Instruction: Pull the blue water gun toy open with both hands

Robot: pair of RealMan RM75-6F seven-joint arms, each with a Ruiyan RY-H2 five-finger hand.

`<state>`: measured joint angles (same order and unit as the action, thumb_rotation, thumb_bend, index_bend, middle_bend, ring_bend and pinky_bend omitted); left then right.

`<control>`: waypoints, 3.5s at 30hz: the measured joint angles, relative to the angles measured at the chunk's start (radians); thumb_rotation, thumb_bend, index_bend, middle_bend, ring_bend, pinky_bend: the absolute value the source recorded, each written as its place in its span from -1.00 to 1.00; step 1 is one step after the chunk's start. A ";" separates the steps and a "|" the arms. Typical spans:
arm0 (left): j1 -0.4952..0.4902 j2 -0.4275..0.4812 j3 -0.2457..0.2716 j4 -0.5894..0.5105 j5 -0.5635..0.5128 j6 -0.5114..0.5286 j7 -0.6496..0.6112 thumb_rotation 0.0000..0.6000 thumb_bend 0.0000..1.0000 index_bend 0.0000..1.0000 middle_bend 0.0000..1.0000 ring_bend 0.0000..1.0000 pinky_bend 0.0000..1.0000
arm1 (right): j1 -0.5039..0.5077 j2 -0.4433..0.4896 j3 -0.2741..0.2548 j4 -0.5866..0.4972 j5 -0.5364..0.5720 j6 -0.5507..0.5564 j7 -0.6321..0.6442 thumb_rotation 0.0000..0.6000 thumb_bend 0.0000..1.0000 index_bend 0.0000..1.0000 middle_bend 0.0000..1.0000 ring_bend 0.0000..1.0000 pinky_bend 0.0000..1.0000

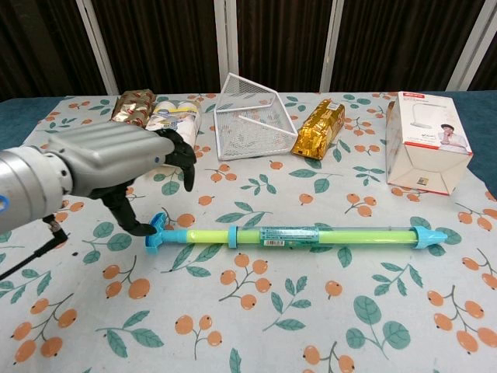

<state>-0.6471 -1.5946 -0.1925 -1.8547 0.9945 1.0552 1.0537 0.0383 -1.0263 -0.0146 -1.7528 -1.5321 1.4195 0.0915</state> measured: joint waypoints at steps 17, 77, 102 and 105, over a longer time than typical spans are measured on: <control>-0.101 -0.180 0.032 0.133 -0.169 0.144 0.115 1.00 -0.32 -0.21 -0.70 -0.93 -0.70 | 0.004 0.009 -0.002 -0.007 0.004 -0.011 0.024 1.00 -0.19 -1.00 -1.00 -1.00 -1.00; -0.041 -0.145 0.065 0.052 -0.180 0.327 -0.051 1.00 -0.01 0.27 -0.54 -0.90 -0.70 | 0.220 -0.043 0.061 -0.357 0.282 -0.310 -0.302 1.00 -0.19 -1.00 -1.00 -1.00 -1.00; -0.053 -0.131 0.063 0.080 -0.206 0.274 -0.080 1.00 -0.01 0.27 -0.54 -0.90 -0.70 | 0.525 -0.441 0.205 -0.169 0.835 -0.229 -0.741 1.00 -0.18 -0.56 -1.00 -1.00 -1.00; -0.058 -0.126 0.060 0.077 -0.207 0.273 -0.077 1.00 -0.01 0.27 -0.54 -0.90 -0.70 | 0.529 -0.454 0.195 -0.146 0.843 -0.224 -0.738 1.00 -0.19 -0.52 -1.00 -1.00 -1.00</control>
<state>-0.7046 -1.7209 -0.1327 -1.7781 0.7878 1.3287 0.9769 0.5673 -1.4805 0.1804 -1.8986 -0.6888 1.1958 -0.6463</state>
